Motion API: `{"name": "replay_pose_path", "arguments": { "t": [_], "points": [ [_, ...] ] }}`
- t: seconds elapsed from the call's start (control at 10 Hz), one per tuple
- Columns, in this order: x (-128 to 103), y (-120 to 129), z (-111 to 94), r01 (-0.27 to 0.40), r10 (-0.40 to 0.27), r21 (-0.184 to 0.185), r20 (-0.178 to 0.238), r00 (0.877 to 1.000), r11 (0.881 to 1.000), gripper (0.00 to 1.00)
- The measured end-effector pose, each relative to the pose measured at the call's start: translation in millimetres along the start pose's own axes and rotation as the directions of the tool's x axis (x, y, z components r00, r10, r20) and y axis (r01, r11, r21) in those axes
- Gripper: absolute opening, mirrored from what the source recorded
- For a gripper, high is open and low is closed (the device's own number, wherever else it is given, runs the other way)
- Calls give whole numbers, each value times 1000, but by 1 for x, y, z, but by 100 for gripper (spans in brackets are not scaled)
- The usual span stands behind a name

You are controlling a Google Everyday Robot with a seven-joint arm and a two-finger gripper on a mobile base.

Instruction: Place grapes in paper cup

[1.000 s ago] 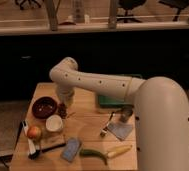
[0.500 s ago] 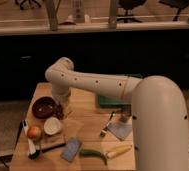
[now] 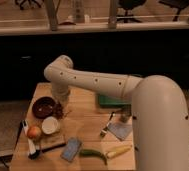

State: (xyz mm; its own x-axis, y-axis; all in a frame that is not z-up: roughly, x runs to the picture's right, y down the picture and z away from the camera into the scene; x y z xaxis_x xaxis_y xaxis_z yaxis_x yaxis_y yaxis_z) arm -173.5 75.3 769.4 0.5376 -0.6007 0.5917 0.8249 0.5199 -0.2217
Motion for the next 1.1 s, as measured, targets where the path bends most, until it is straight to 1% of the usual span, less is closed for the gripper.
{"name": "replay_pose_path", "arguments": {
  "t": [0.6,0.8,1.1],
  "points": [
    [4,-7,-32,27,-26,18,-35,999,999,0],
    [7,-10,-39,31,-30,14,-52,998,999,0],
    [8,-14,-50,53,-51,26,-67,996,998,0]
  ]
}}
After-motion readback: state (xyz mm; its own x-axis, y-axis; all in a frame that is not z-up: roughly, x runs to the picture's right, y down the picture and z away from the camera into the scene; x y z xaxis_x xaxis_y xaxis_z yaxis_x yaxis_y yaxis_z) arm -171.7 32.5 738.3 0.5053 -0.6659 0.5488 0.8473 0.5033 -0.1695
